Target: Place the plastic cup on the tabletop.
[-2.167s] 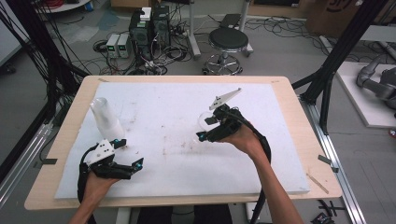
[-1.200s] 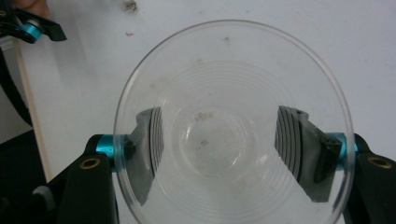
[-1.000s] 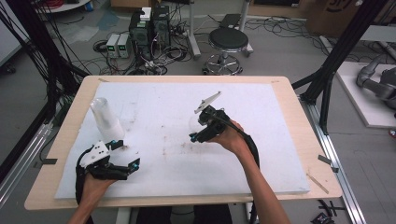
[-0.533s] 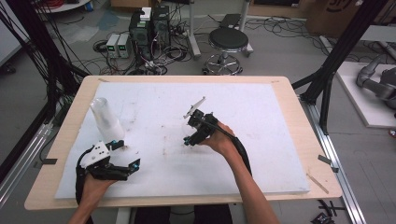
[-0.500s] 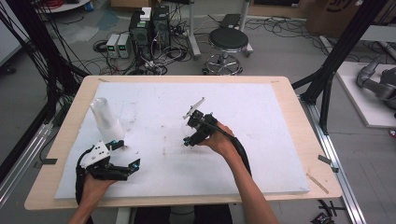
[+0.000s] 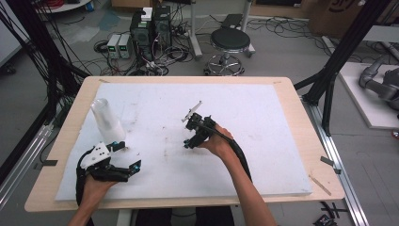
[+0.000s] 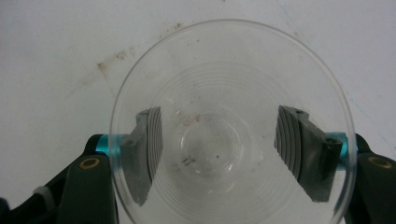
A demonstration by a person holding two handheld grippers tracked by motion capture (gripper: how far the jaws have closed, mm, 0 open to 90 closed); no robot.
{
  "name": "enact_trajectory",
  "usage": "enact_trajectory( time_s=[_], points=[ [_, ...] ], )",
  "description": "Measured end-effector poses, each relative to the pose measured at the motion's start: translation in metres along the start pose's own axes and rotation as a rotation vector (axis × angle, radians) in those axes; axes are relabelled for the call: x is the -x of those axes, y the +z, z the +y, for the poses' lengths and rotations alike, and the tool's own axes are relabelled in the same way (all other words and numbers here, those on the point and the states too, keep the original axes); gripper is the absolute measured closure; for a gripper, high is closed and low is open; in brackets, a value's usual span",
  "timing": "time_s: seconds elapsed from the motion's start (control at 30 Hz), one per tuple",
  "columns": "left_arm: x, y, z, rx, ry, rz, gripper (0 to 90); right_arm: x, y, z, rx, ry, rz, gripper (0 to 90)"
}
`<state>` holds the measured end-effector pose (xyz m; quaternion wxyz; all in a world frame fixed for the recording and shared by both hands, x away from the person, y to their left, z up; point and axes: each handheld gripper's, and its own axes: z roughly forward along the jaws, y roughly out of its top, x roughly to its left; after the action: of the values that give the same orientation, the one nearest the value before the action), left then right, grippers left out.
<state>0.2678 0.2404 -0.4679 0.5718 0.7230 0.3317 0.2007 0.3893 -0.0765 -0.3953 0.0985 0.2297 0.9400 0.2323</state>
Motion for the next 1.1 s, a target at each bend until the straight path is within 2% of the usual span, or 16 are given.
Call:
enact_trajectory(
  time_s=[0.1, 0.2, 0.47, 0.6, 0.73, 0.87, 1.0, 1.1],
  points=[
    [0.0, 0.0, 0.0, 0.001, -0.003, -0.001, 2.3, 0.0, 0.002, -0.001, 0.007, 0.0, 0.0, 25.4],
    [0.0, 0.0, 0.0, 0.002, -0.003, -0.001, 2.3, -0.001, 0.007, -0.004, 0.008, 0.011, -0.007, 13.3],
    [-0.001, -0.001, 0.0, 0.006, -0.006, -0.002, 2.3, -0.001, 0.001, -0.013, 0.057, 0.035, 0.003, 13.3],
    [-0.001, -0.001, 0.0, 0.008, -0.015, 0.0, 2.3, -0.001, -0.003, -0.025, 0.084, 0.05, -0.009, 13.3],
    [-0.002, -0.001, 0.0, 0.012, -0.015, 0.003, 2.3, -0.004, -0.011, -0.044, 0.146, 0.078, -0.025, 13.3],
    [-0.001, -0.001, 0.0, 0.008, -0.014, 0.006, 2.3, -0.009, -0.026, -0.073, 0.235, 0.114, -0.053, 13.3],
    [-0.001, 0.0, 0.0, 0.001, -0.014, 0.011, 2.3, -0.011, -0.043, -0.102, 0.328, 0.128, -0.092, 13.3],
    [-0.001, 0.0, 0.0, 0.008, -0.013, 0.018, 2.3, -0.01, -0.055, -0.124, 0.396, 0.165, -0.108, 13.3]
  ],
)
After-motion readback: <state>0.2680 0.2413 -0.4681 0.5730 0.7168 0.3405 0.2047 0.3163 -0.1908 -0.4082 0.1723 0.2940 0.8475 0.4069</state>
